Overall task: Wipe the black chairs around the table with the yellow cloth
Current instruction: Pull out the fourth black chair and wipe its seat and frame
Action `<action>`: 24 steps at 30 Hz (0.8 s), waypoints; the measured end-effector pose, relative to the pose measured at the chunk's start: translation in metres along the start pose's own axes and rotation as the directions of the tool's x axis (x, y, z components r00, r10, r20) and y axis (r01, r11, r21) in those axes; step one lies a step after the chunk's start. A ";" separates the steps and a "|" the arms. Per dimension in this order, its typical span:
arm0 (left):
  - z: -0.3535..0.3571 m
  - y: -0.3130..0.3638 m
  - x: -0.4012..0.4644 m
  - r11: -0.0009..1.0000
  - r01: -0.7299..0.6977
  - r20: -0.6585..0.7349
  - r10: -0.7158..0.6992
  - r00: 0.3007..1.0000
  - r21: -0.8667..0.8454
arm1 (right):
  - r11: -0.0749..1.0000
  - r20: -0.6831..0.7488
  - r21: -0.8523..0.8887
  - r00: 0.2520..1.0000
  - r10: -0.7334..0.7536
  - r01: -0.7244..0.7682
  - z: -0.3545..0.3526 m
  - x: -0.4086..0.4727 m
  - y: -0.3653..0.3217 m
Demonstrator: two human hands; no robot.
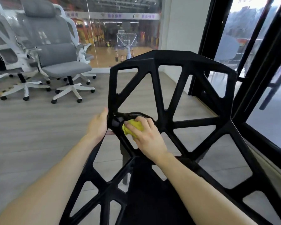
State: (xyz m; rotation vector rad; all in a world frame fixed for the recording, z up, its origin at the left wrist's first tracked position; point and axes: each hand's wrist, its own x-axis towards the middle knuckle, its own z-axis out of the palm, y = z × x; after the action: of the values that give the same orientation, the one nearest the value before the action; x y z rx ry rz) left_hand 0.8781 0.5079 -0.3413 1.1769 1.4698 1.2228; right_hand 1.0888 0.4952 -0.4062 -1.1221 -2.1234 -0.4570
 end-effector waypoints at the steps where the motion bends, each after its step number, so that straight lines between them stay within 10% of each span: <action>1: 0.000 -0.002 0.002 0.999 -0.024 0.003 0.024 1.000 0.037 | 0.999 0.048 -0.039 0.999 0.014 -0.012 -0.001 -0.016 0.016; 6: 0.004 -0.002 0.002 0.997 -0.061 0.023 0.060 0.998 0.049 | 0.951 -0.125 0.010 0.943 0.308 -0.309 -0.063 -0.042 0.061; 10: 0.006 -0.001 -0.003 0.995 -0.084 0.012 0.083 0.996 0.051 | 0.955 -0.441 -0.058 0.866 0.237 -0.291 -0.136 0.098 0.076; 17: 0.002 -0.009 0.002 0.955 -0.156 -0.033 0.170 0.985 0.254 | 0.972 -0.073 -0.071 0.973 0.221 -0.226 -0.056 -0.003 0.060; 20: 0.008 -0.006 -0.012 0.587 -0.409 -0.046 0.607 0.793 0.699 | 0.983 -0.039 -0.048 0.983 0.177 -0.179 -0.079 -0.017 0.060; 24: 0.034 0.049 -0.029 0.097 -0.575 0.196 0.883 0.426 0.813 | 0.941 -0.403 -0.118 0.881 0.248 -0.319 -0.152 0.099 0.095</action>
State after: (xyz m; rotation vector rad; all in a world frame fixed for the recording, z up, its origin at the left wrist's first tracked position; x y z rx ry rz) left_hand 0.9224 0.4890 -0.2966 2.8004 1.7975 1.4841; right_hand 1.1900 0.5188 -0.2298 -1.3031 -1.5710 -0.6782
